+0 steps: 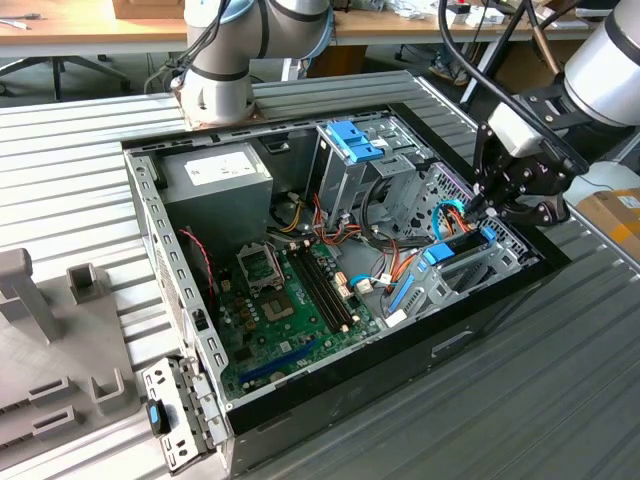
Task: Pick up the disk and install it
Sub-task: 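Insert the second disk wire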
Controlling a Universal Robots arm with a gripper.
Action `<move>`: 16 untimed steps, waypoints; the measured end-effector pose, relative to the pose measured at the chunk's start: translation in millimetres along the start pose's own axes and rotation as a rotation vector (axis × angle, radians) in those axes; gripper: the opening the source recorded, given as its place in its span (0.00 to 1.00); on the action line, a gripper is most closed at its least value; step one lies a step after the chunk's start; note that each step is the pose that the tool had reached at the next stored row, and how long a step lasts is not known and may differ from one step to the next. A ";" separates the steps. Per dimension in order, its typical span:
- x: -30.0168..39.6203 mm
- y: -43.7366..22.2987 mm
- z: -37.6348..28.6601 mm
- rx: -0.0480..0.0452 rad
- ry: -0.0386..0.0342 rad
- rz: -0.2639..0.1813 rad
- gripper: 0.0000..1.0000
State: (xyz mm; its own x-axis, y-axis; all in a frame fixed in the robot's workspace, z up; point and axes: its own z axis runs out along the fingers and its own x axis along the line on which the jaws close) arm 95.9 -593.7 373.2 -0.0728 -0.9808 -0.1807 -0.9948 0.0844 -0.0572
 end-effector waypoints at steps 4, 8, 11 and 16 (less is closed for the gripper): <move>1.5 0.1 3.0 -0.0006 -0.0082 0.001 0.16; 1.6 0.1 3.8 -0.0024 -0.0088 -0.009 0.16; 2.1 0.4 4.6 -0.0027 -0.0096 -0.011 0.16; 2.9 0.7 7.7 -0.0058 -0.0116 -0.026 0.16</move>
State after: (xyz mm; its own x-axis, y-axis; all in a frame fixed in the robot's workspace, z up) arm 95.6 -595.2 365.0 -0.0459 -0.9806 -0.1906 -0.9967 0.0576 -0.0564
